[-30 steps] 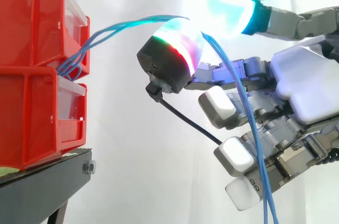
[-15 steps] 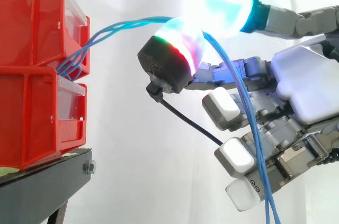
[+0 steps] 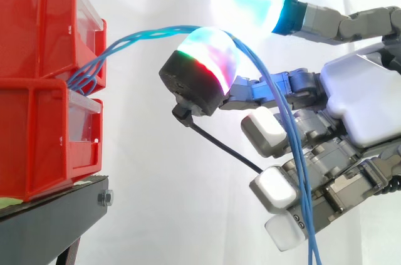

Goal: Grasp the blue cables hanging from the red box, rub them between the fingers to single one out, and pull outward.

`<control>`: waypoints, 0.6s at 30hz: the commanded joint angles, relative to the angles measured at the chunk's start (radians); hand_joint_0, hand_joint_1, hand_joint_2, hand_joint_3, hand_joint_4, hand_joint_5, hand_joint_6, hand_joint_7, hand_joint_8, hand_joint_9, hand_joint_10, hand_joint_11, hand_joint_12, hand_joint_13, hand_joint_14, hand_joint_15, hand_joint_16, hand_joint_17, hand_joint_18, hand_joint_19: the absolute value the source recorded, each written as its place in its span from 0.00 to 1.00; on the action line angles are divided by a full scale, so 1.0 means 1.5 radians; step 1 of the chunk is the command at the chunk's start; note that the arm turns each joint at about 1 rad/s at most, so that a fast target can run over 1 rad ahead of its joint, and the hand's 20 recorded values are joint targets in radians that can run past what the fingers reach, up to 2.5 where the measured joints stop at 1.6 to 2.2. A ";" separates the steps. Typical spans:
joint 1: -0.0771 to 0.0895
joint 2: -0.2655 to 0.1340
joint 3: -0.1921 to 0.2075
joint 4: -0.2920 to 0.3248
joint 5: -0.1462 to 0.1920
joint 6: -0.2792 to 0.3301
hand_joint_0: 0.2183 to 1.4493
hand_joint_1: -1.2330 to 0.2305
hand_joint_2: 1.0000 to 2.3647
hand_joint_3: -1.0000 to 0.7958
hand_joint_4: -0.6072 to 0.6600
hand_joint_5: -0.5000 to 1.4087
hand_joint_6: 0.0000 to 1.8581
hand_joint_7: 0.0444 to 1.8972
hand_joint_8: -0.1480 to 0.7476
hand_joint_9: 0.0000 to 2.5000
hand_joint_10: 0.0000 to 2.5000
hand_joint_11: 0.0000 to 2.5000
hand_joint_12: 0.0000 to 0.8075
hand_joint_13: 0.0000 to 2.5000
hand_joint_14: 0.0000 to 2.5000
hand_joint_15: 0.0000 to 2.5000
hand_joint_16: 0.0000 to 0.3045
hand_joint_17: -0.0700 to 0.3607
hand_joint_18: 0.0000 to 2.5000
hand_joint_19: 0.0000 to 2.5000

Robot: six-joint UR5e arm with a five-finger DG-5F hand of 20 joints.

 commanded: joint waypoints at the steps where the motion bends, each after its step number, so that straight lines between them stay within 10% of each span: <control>1: 0.000 0.000 0.000 0.000 0.000 0.000 0.25 0.47 0.00 0.30 0.29 0.20 0.44 0.48 0.44 0.40 0.01 0.21 0.47 0.29 0.01 0.20 0.18 0.45 0.16 0.21; 18: -0.001 0.000 0.000 0.000 0.000 0.000 0.33 0.25 0.01 0.47 0.27 0.19 0.47 0.46 0.40 0.39 0.01 0.23 0.44 0.31 0.01 0.19 0.17 0.44 0.23 0.18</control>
